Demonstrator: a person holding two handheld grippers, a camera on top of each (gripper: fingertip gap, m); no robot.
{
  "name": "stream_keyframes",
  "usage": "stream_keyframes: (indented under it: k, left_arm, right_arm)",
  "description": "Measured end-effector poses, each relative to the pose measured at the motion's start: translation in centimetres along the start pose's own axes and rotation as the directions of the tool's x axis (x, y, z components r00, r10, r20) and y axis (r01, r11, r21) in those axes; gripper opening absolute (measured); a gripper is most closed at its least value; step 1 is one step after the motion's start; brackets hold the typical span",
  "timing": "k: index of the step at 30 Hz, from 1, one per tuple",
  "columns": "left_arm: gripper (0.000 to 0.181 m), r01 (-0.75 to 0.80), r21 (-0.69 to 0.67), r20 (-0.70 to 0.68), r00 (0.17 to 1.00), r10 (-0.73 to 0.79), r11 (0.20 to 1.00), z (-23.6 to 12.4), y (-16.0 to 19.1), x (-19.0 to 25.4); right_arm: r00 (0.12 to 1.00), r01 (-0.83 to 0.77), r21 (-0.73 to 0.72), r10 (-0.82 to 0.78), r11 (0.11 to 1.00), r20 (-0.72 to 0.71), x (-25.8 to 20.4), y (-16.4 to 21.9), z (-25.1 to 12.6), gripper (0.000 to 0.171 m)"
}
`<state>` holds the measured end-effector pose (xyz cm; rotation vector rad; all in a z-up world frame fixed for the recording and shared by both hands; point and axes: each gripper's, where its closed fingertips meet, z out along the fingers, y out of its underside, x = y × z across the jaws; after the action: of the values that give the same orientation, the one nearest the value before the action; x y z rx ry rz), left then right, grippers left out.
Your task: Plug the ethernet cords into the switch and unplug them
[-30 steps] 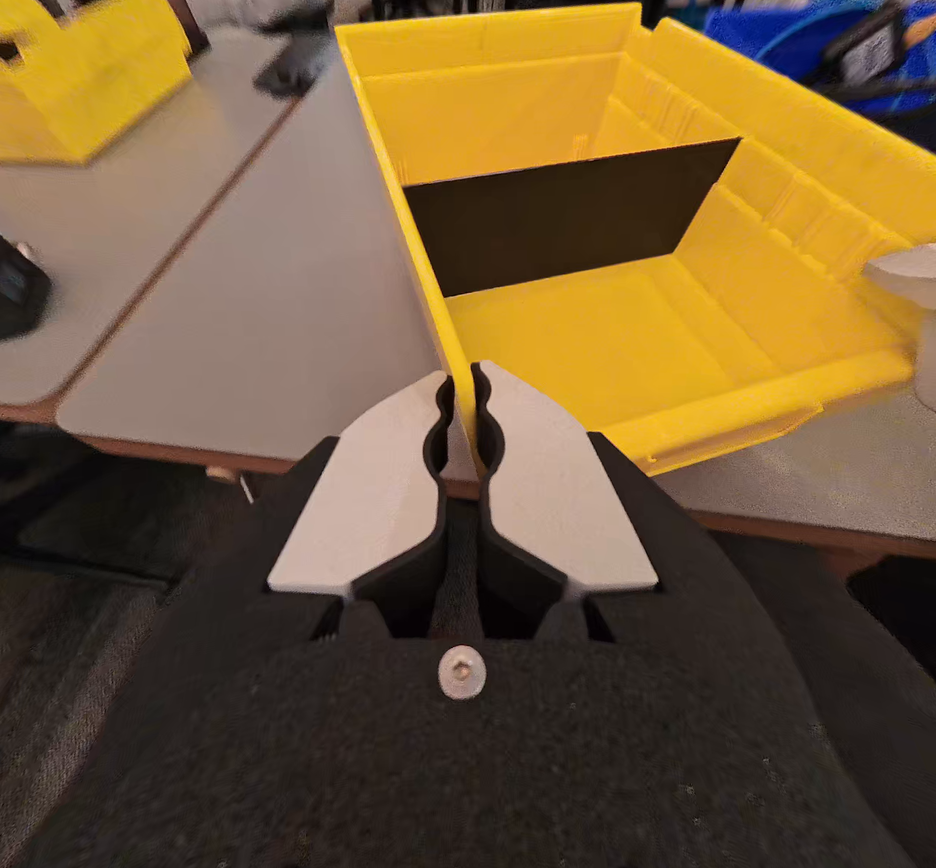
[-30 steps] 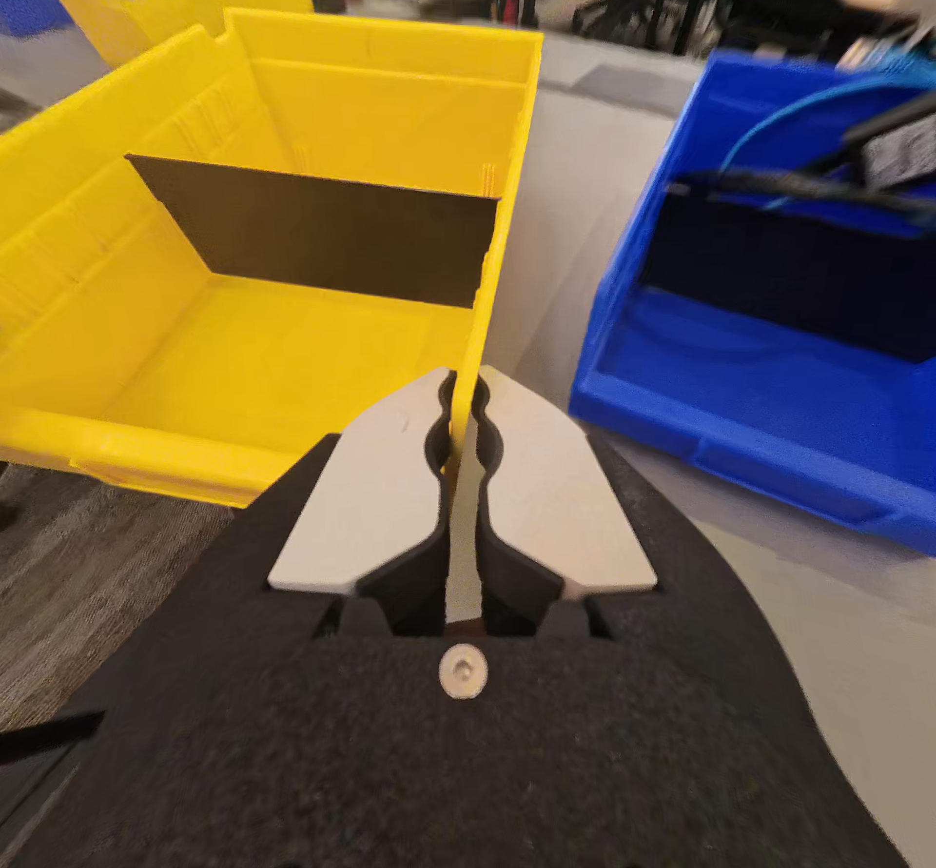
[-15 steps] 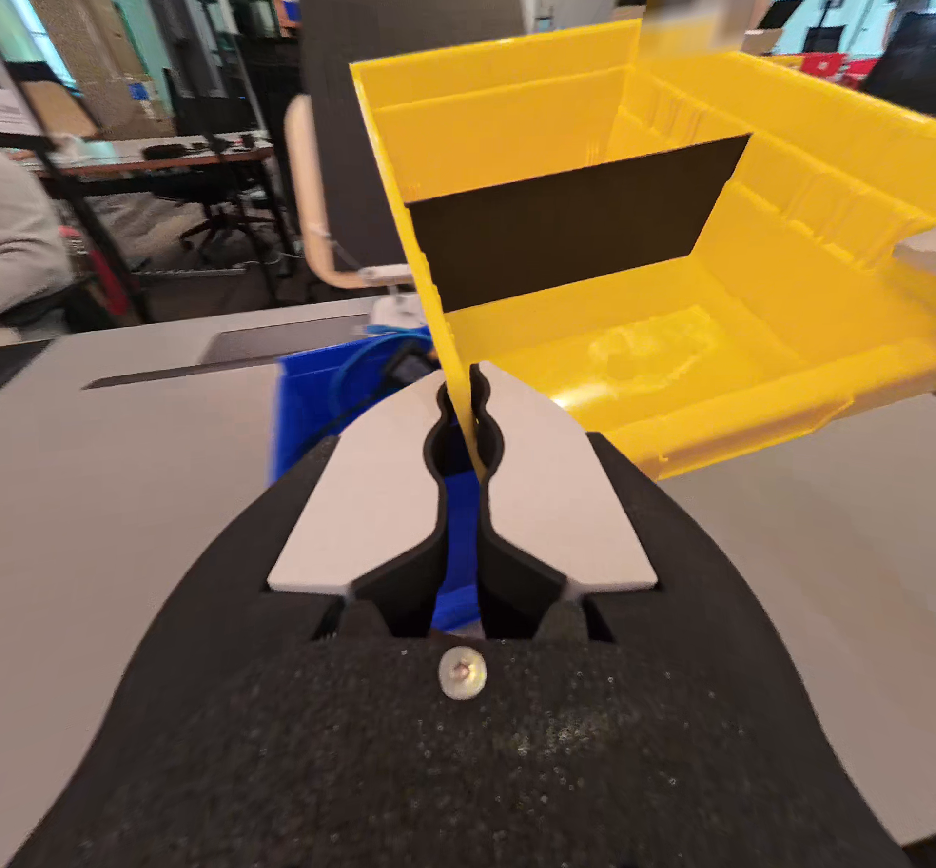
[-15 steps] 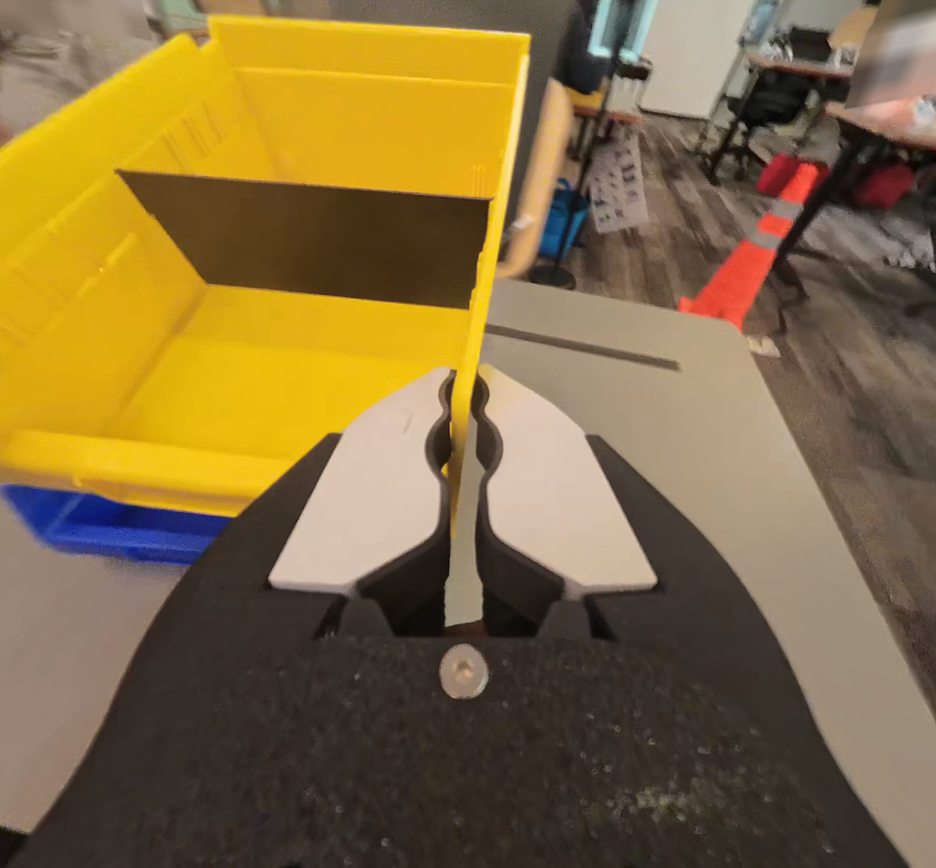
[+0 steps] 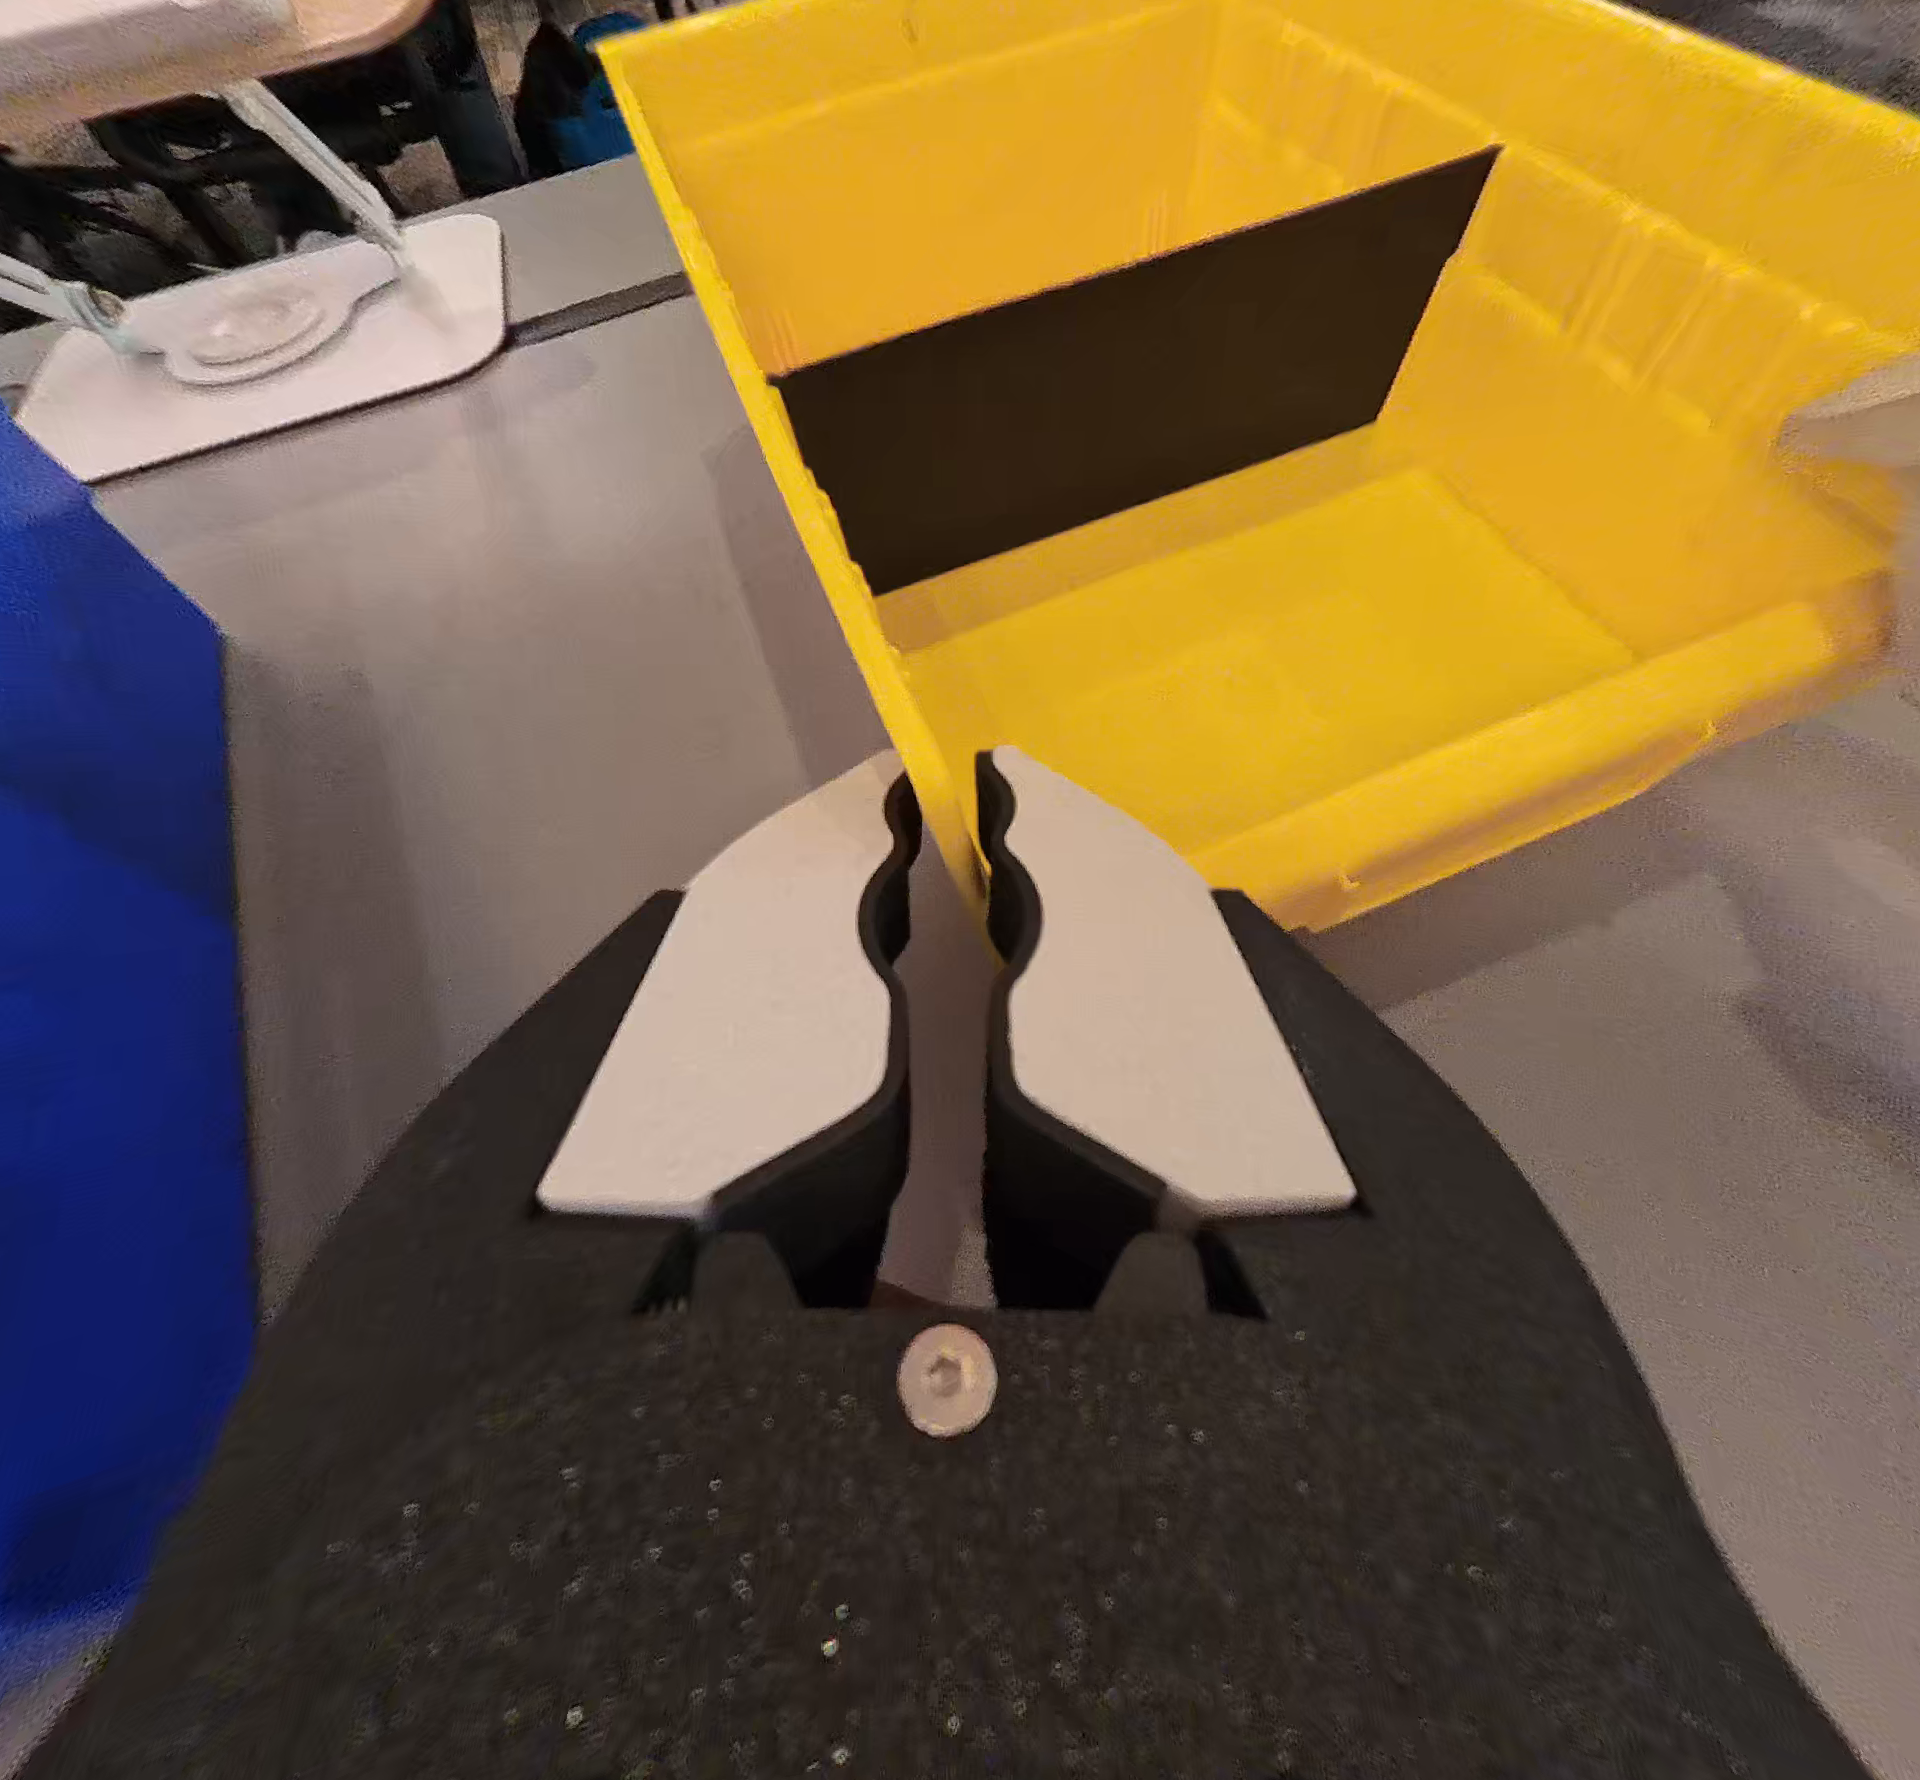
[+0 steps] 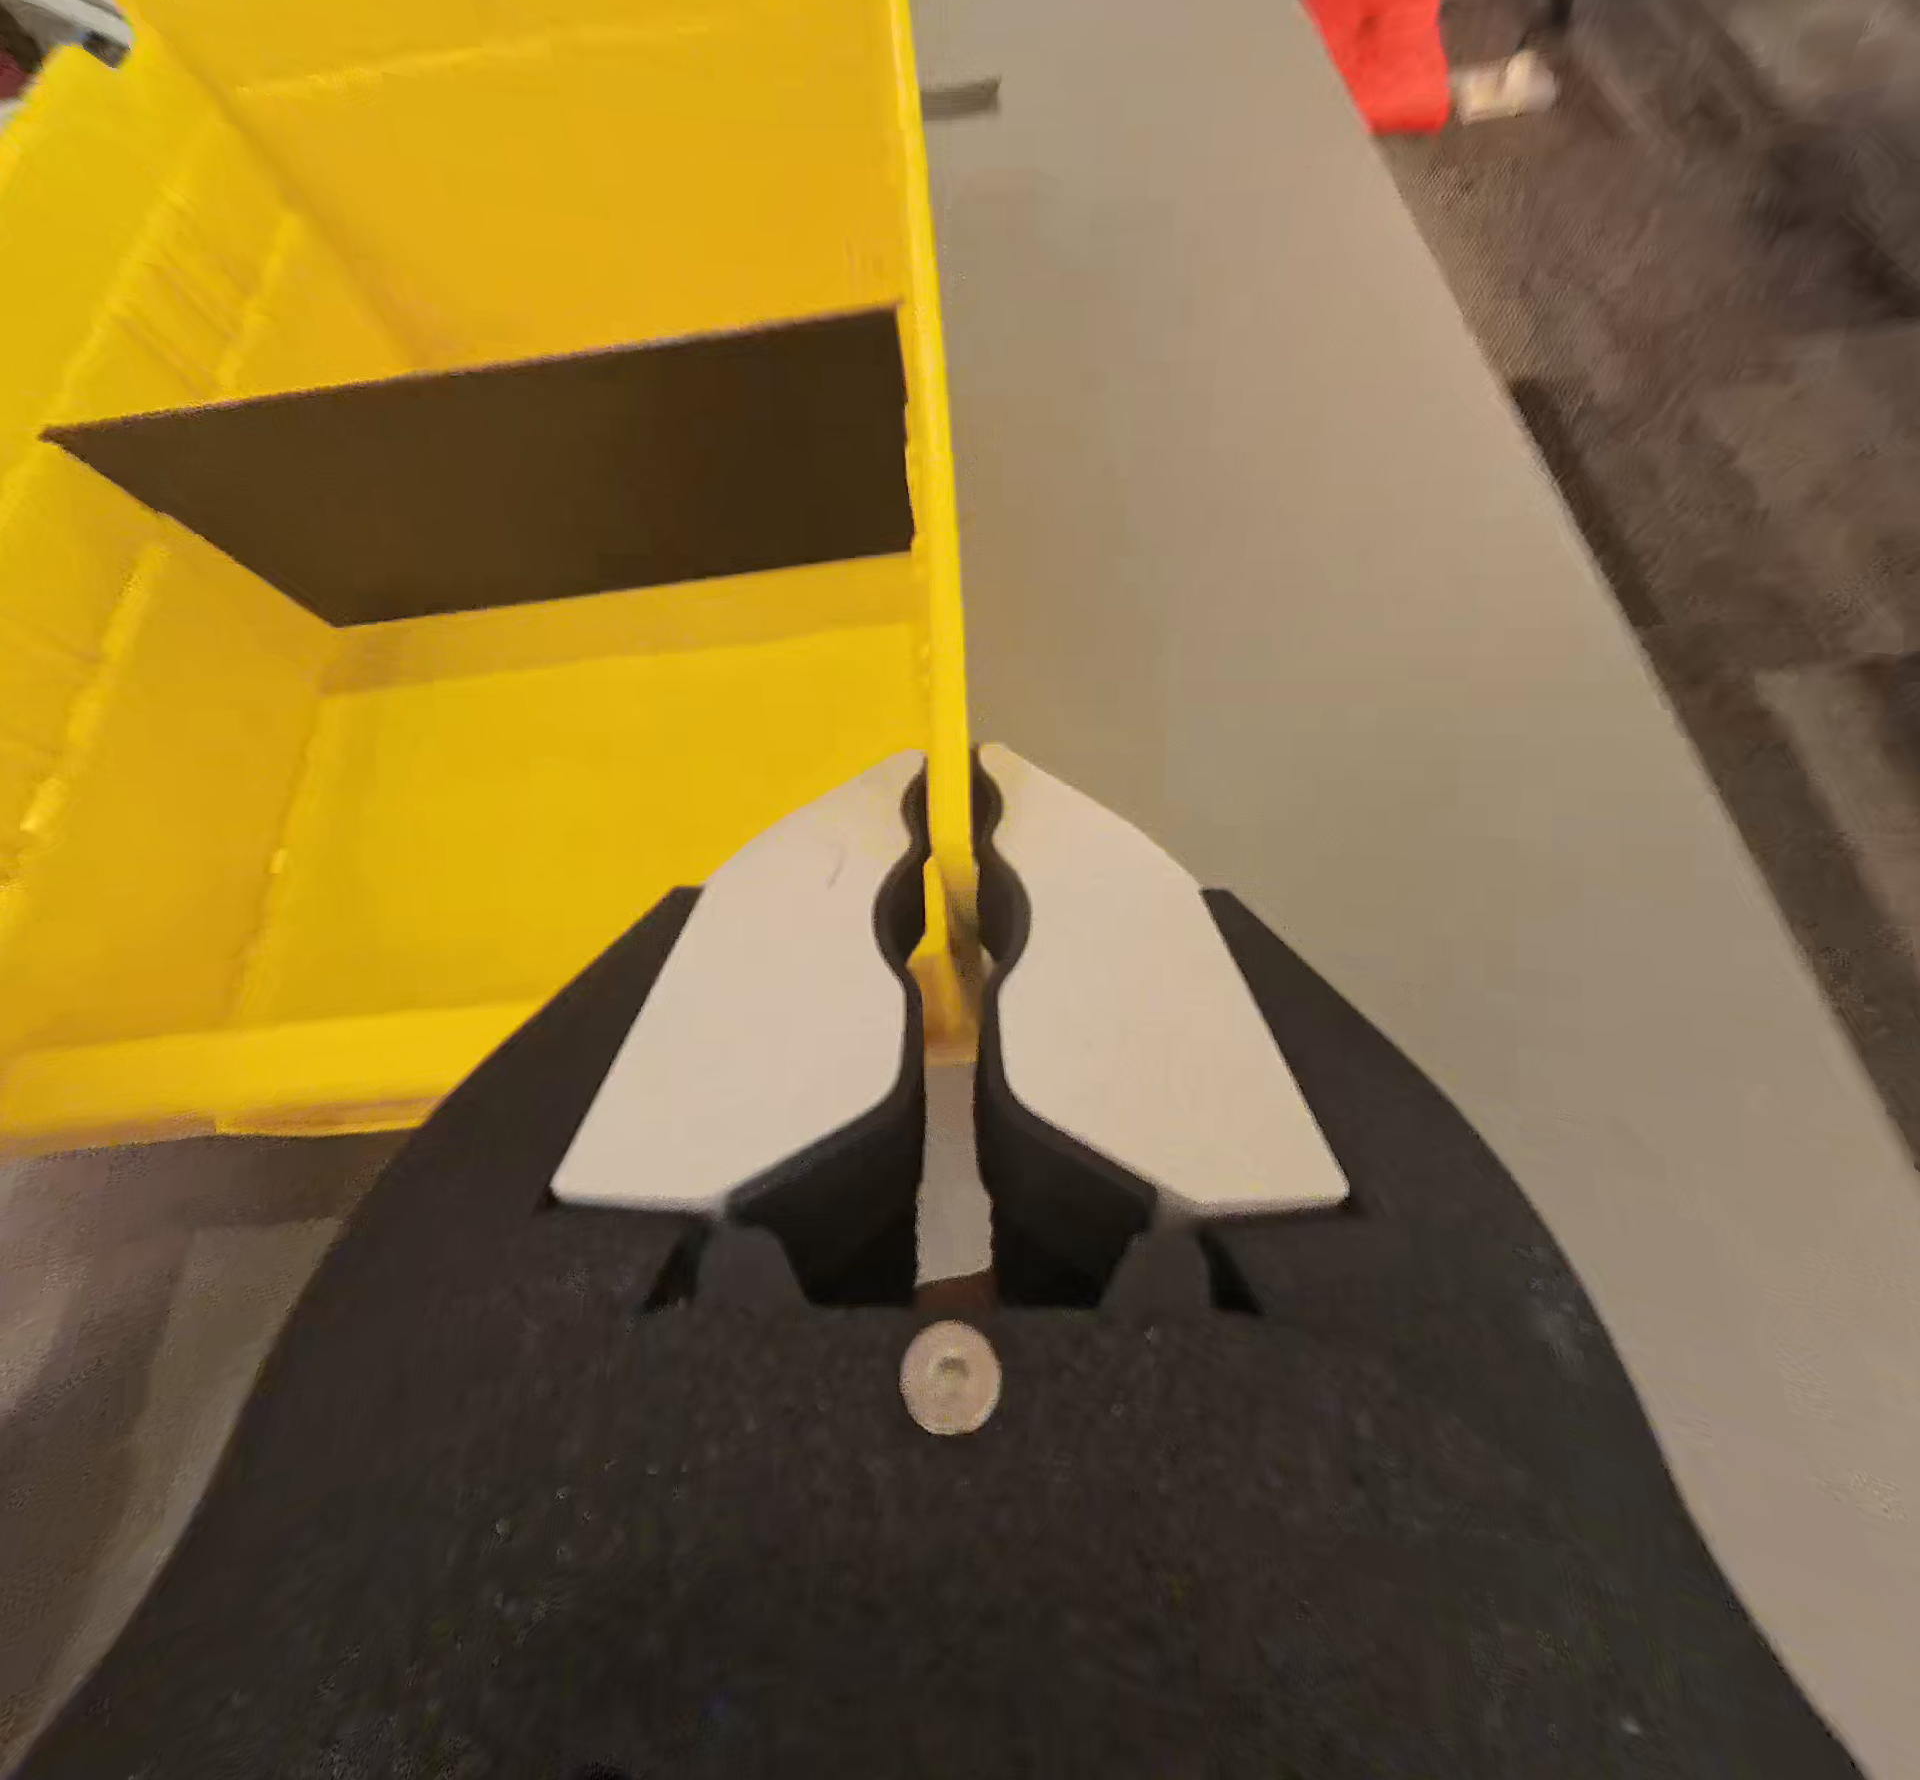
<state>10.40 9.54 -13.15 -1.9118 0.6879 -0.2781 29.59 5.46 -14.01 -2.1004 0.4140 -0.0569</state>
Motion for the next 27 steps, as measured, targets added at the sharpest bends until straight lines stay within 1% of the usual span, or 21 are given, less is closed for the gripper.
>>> stream_keyframes:
  k: [1,3,4,5,6,7,8,10,12,14,16,18,19,21,22,23,24,25,26,27]
  left_arm:
    - [0.01,0.006,0.004,-0.021,1.0,-0.006,1.0,0.2,0.0,0.1]
    - [0.012,-0.009,-0.008,-0.064,0.998,0.008,1.0,0.1,0.0,0.3]
    - [0.016,-0.015,-0.013,-0.09,0.996,0.014,1.0,0.1,0.0,0.6]
    - [0.026,-0.014,-0.018,-0.14,0.99,0.011,1.0,-0.1,-0.1,1.1]
    - [0.034,-0.004,-0.033,-0.202,0.979,-0.003,0.999,-0.4,0.0,1.6]
    - [0.034,0.012,-0.05,-0.265,0.964,-0.025,0.999,-1.0,0.0,2.0]
    - [0.035,0.027,-0.056,-0.317,0.948,-0.044,0.998,-2.0,-0.1,1.9]
    - [0.039,0.042,-0.039,-0.383,0.922,-0.054,0.998,-4.9,-0.7,0.7]
    - [0.042,0.048,0.013,-0.408,0.912,-0.038,0.999,-8.5,-1.4,-2.0]
    - [0.042,0.037,0.082,-0.376,0.927,-0.003,0.996,-12.1,-1.8,-6.0]
    - [0.042,0.028,0.122,-0.291,0.957,0.009,0.992,-14.8,-0.9,-11.0]
    - [0.043,0.007,0.124,-0.152,0.988,0.012,0.992,-16.5,1.4,-16.6]
    - [0.044,0.007,0.127,-0.061,0.998,0.001,0.992,-17.1,2.7,-19.8]
    - [0.046,0.06,0.135,0.068,0.995,-0.07,0.989,-18.0,5.2,-25.3]
    - [0.048,0.071,0.127,0.106,0.991,-0.085,0.989,-18.1,6.3,-27.3]
    - [0.051,0.067,0.099,0.174,0.981,-0.084,0.993,-17.9,7.4,-29.4]
    - [0.057,0.071,0.067,0.237,0.968,-0.085,0.995,-17.6,8.3,-31.3]
    - [0.06,0.092,0.045,0.248,0.964,-0.1,0.995,-17.1,9.0,-32.3]
    - [0.059,0.13,0.022,0.219,0.967,-0.132,0.991,-16.4,9.7,-32.6]
    - [0.06,0.174,-0.011,0.182,0.969,-0.17,0.985,-15.5,10.5,-32.6]
  right_arm:
    - [1.0,-0.027,0.002,0.027,1.0,0.008,0.0,-0.1,0.2,0.003]
    - [1.0,-0.015,-0.013,0.015,1.0,-0.004,0.2,-0.3,0.2,0.004]
    - [1.0,0.002,-0.021,-0.003,1.0,-0.027,0.4,-0.2,0.2,0.005]
    - [0.998,0.02,-0.021,-0.021,1.0,-0.053,0.5,-0.2,0.2,0.007]
    - [0.997,0.035,-0.026,-0.037,0.999,-0.067,0.6,-0.1,0.1,0.011]
    - [0.997,0.045,-0.037,-0.048,0.998,-0.066,0.4,0.0,-0.2,0.022]
    - [0.995,0.053,-0.043,-0.056,0.998,-0.078,0.4,-0.2,-0.8,0.031]
    - [0.988,0.071,-0.018,-0.072,0.997,-0.137,0.8,-1.7,-2.7,0.033]
    - [0.985,0.095,0.045,-0.087,0.994,-0.151,-0.3,-4.3,-5.1,0.037]
    - [0.987,0.14,0.117,-0.128,0.983,-0.101,-3.6,-6.9,-7.5,0.038]
    - [0.98,0.201,0.185,-0.197,0.962,-0.039,-8.4,-8.9,-9.3,0.039]
    - [0.964,0.237,0.238,-0.258,0.942,0.059,-14.5,-9.5,-10.1,0.041]
    - [0.955,0.227,0.255,-0.266,0.94,0.133,-18.0,-9.3,-10.1,0.048]
    - [0.91,0.175,0.224,-0.245,0.959,0.335,-25.4,-6.9,-9.6,0.052]
    - [0.875,0.165,0.172,-0.225,0.971,0.428,-28.9,-5.0,-9.1,0.057]
    - [0.849,0.171,0.116,-0.206,0.978,0.486,-31.8,-2.9,-8.5,0.061]
    - [0.839,0.194,0.076,-0.205,0.978,0.504,-34.0,-0.7,-7.7,0.063]
    - [0.838,0.233,0.062,-0.233,0.97,0.494,-35.6,1.1,-6.8,0.064]
    - [0.844,0.282,0.077,-0.285,0.956,0.453,-36.6,2.5,-5.9,0.066]
    - [0.857,0.328,0.092,-0.337,0.94,0.389,-36.8,3.5,-5.0,0.064]
